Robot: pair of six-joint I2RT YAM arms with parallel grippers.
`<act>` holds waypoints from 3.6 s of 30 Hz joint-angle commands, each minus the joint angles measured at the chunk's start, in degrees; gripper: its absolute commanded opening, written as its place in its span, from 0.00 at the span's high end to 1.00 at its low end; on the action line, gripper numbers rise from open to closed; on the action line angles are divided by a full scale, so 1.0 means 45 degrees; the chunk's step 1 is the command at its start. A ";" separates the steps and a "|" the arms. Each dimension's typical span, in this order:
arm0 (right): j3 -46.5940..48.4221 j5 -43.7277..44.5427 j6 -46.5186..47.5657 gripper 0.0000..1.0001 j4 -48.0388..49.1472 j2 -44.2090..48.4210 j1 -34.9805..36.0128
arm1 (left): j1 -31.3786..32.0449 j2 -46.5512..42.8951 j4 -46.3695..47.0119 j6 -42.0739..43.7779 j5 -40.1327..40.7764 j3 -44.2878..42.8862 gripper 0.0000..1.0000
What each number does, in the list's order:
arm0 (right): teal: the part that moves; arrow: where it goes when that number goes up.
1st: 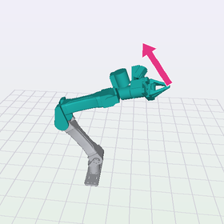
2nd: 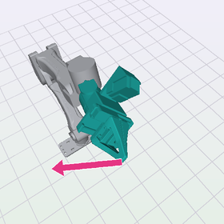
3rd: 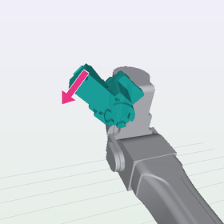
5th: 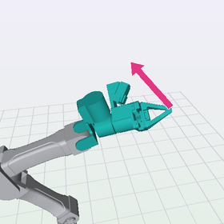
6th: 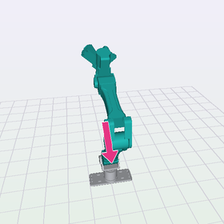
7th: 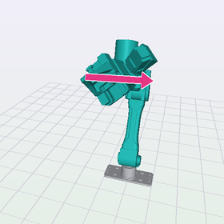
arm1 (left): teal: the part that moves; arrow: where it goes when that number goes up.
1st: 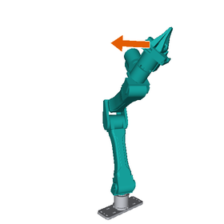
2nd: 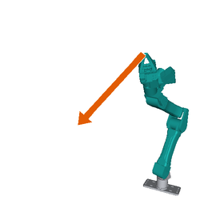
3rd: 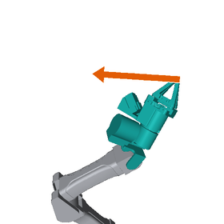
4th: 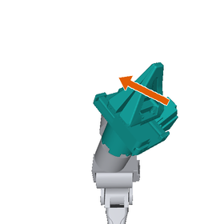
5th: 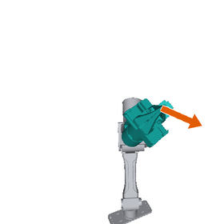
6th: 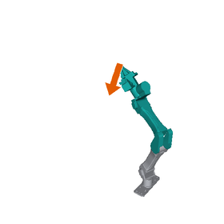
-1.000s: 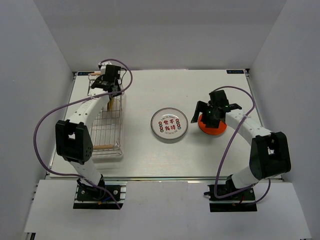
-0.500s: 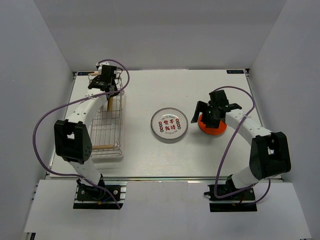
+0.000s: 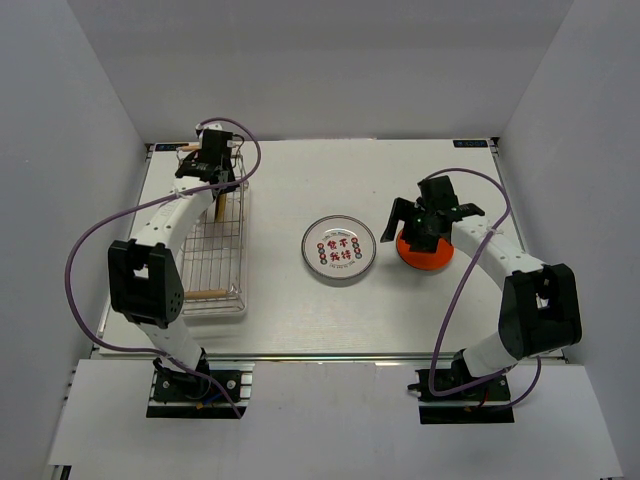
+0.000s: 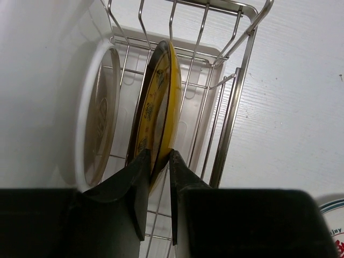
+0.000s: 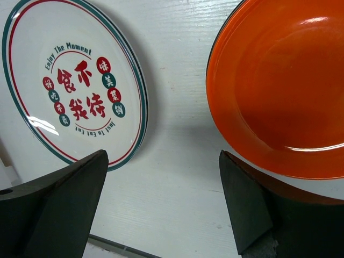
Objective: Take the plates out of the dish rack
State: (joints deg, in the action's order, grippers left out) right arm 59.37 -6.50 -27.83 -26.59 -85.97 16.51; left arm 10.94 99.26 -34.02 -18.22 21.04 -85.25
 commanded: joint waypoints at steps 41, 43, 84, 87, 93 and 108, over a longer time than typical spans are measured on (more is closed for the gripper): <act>0.0888 0.0898 0.0521 0.11 -0.0556 0.1351 0.0021 | 0.0030 -0.4383 0.0900 0.1255 -0.3774 -0.0449 1.00; 0.0771 0.0840 0.0619 0.11 -0.0459 0.1604 -0.0056 | 0.0030 -0.4402 0.1055 0.1314 -0.5250 -0.0469 1.00; 1.0889 -0.5814 0.0970 0.11 -0.5889 -0.5153 -0.0935 | 0.7509 -0.1512 -0.0352 1.1585 -0.7918 -0.1563 1.00; 0.9719 -0.6639 0.0796 0.11 -0.4895 -0.4685 -0.0974 | 0.7978 -0.1414 -0.0058 1.1997 -0.7041 -0.1329 1.00; 0.9170 -0.7185 0.0522 0.11 -0.4404 -0.4332 -0.0916 | 0.8661 -0.1141 0.0564 1.2309 -0.6024 -0.0979 1.00; 0.6806 -0.9335 -0.0611 0.58 -0.2374 -0.3766 -0.0877 | 0.9307 -0.1180 0.2716 1.2486 -0.5300 -0.0098 1.00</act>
State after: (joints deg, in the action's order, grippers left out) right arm 91.09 -44.93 -29.15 -40.66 -106.08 12.40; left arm 52.25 95.42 -25.69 37.12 -3.66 -85.86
